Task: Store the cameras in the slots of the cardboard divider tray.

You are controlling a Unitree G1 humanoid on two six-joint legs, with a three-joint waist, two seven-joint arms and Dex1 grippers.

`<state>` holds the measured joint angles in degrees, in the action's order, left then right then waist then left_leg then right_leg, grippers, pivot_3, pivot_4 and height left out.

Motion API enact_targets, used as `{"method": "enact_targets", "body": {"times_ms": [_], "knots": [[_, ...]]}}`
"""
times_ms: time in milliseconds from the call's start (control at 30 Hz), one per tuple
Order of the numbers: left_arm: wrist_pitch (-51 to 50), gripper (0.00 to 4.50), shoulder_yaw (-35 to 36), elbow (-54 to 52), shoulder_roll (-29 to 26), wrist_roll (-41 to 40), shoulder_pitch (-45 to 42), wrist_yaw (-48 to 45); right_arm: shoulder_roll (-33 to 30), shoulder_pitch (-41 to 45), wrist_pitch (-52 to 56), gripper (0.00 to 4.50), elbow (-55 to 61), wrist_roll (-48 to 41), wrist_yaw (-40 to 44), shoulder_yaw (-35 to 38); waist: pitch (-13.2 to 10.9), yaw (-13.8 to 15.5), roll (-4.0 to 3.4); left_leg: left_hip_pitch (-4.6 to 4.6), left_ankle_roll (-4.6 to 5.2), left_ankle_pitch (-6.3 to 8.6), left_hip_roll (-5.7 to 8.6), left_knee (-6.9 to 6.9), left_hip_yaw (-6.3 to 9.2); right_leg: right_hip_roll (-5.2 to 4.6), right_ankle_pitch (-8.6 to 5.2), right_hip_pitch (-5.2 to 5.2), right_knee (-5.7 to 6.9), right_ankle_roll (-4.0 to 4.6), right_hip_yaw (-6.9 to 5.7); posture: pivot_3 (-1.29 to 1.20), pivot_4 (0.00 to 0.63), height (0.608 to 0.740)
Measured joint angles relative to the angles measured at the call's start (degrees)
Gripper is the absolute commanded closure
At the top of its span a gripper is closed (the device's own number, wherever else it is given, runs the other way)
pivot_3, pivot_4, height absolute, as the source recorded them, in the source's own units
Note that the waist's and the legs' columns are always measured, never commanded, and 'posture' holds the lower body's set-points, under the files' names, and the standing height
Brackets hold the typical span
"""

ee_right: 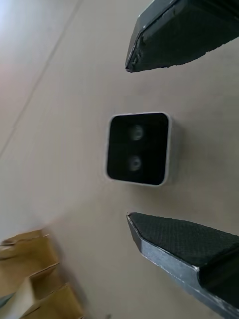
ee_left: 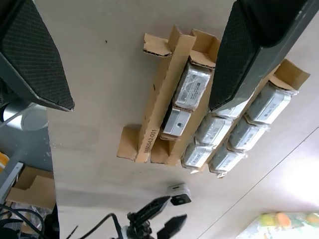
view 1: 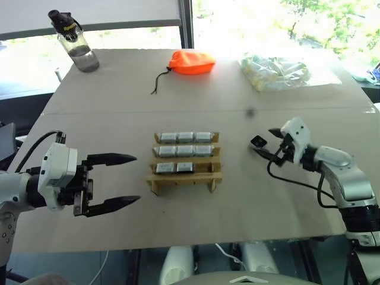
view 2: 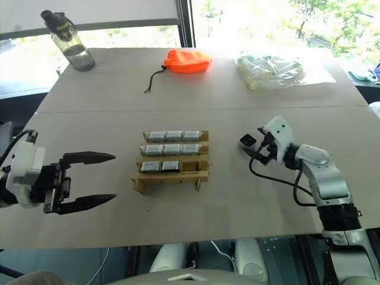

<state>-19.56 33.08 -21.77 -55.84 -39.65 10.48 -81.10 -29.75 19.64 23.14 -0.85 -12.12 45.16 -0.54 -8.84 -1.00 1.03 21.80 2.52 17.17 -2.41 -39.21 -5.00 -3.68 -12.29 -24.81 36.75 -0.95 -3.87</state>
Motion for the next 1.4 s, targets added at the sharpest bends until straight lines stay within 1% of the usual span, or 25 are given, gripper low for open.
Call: {"method": "enact_targets", "body": {"times_ms": [133,300,600,633,667,733,767,800,867,933,1000,1067,1167,1200,1300,1400], "knots": [[0.0,0.00,0.0,0.0,-0.2,0.2,-0.2,0.4,1.0,0.0,-0.1,0.04,-1.1,0.4,-0.8,-1.0,0.0,0.2,0.00,0.00,0.00,0.00,-0.01,-0.01,-0.02,-0.03,0.00,0.00,-0.01,-0.01,0.04,0.00,0.150,0.740],[-1.4,0.00,0.0,-0.1,-0.1,0.2,-0.8,4.2,2.1,0.0,-0.9,0.04,-3.1,0.7,-1.9,-1.3,0.0,0.4,0.00,0.04,0.00,0.00,0.01,-0.01,0.01,-0.05,0.00,0.00,-0.04,-0.01,0.01,0.00,0.150,0.740],[-3.3,0.00,0.0,-0.4,-0.1,-1.0,-1.3,6.4,2.1,0.0,-1.9,0.04,-4.7,1.1,-1.9,-1.3,0.0,0.3,0.00,0.01,0.00,0.00,0.00,-0.01,0.00,-0.04,0.00,0.01,-0.02,-0.01,0.03,0.00,0.150,0.740],[-4.0,0.00,0.0,-0.4,-0.2,-1.1,-1.1,6.4,2.2,0.0,-2.1,0.56,-4.7,1.1,-1.9,-1.3,0.0,0.3,0.00,0.01,0.00,0.00,0.00,-0.01,0.00,-0.04,0.00,0.01,-0.02,-0.01,0.02,0.00,0.150,0.740],[-4.8,0.00,0.0,-0.4,-0.3,-1.1,-1.0,6.4,2.4,0.0,-2.3,0.85,-4.7,1.1,-2.0,-1.3,0.0,0.3,0.00,0.01,0.00,0.00,0.00,-0.01,-0.01,-0.04,0.00,0.01,-0.02,-0.01,0.03,0.00,0.150,0.740],[-5.4,0.00,0.0,-0.4,-0.4,-1.2,-1.0,6.3,3.0,0.0,-2.8,1.76,-4.7,1.1,-2.1,-1.3,0.0,0.3,0.00,0.01,0.00,0.00,0.00,-0.01,-0.01,-0.04,0.00,0.01,-0.02,-0.01,0.02,0.00,0.150,0.740],[-5.6,0.00,0.0,-0.4,-0.4,-1.2,-1.1,6.3,3.1,0.0,-3.3,2.31,-4.7,1.1,-2.3,-1.3,0.0,0.3,0.00,0.01,0.00,0.00,0.00,-0.01,-0.01,-0.04,0.00,0.00,-0.02,-0.01,0.03,0.00,0.150,0.740],[-5.7,0.00,0.0,-0.4,-0.4,-1.2,-1.1,6.3,3.1,0.1,-3.5,2.62,-4.7,1.1,-2.4,-1.3,0.0,0.3,0.00,0.01,0.00,0.00,0.00,-0.01,-0.01,-0.04,0.00,0.01,-0.02,-0.01,0.03,0.00,0.150,0.740],[-6.2,0.00,0.0,-0.4,-0.4,-1.2,-1.2,6.3,3.2,0.0,-4.2,2.59,-4.7,1.1,-2.5,-1.2,0.0,0.3,0.00,0.02,0.00,0.00,0.00,-0.01,-0.01,-0.04,0.00,0.00,-0.02,-0.01,0.03,0.00,0.150,0.740],[-9.9,0.00,-1.3,-0.3,-2.5,-1.9,-1.4,7.1,3.2,0.0,-4.9,2.59,-4.0,0.8,-2.2,-1.2,0.0,0.3,0.00,0.02,0.00,0.00,0.00,-0.01,0.03,-0.04,0.00,0.01,-0.02,-0.01,0.00,0.00,0.150,0.740],[-14.1,0.00,-4.4,-0.2,-4.2,-2.0,-3.2,9.5,2.5,-0.1,-5.7,2.59,-1.8,0.7,-1.5,-1.4,-0.1,0.4,-0.11,0.02,0.00,0.00,0.03,-0.01,0.03,-0.06,0.01,0.01,-0.01,-0.02,0.01,0.00,0.150,0.740],[-15.8,0.00,-8.1,0.0,-4.0,-2.0,-6.6,12.0,-0.2,0.0,-8.3,2.59,1.2,2.6,-0.4,-2.6,-0.1,0.5,-0.14,0.03,0.00,0.00,0.06,-0.02,0.04,-0.09,0.01,0.02,-0.01,-0.03,0.00,0.00,0.150,0.740],[-18.7,0.00,-13.1,1.1,-2.5,-2.6,-15.6,15.5,-3.8,1.3,-14.0,2.59,5.1,7.3,1.1,-5.7,-0.1,0.5,-0.08,0.03,0.00,0.00,0.08,-0.04,0.06,-0.07,0.01,0.03,0.00,-0.03,-0.01,0.00,0.150,0.740],[-19.7,0.00,-14.9,1.7,-1.3,-3.4,-19.5,16.3,-4.1,2.3,-16.5,2.59,6.3,9.2,1.4,-7.3,-0.1,0.5,-0.08,0.00,0.00,0.00,0.12,-0.04,0.04,-0.03,0.01,0.03,0.01,-0.03,0.00,0.00,0.150,0.740],[-21.9,0.00,-19.5,3.4,2.3,-5.1,-26.9,17.5,-4.3,4.2,-22.3,2.59,7.4,13.3,1.6,-10.7,-0.1,0.2,-0.05,0.01,-0.01,-0.01,0.15,-0.05,0.00,0.03,0.02,0.02,0.01,-0.04,0.03,0.00,0.150,0.740],[-23.5,0.00,-24.3,6.6,5.8,-5.3,-32.0,17.6,-4.7,7.0,-30.1,2.59,6.1,18.8,0.8,-13.4,-0.1,0.2,-0.05,0.04,-0.01,-0.01,0.18,-0.07,-0.03,0.02,0.02,0.00,0.01,-0.04,0.05,0.00,0.150,0.740]]}}
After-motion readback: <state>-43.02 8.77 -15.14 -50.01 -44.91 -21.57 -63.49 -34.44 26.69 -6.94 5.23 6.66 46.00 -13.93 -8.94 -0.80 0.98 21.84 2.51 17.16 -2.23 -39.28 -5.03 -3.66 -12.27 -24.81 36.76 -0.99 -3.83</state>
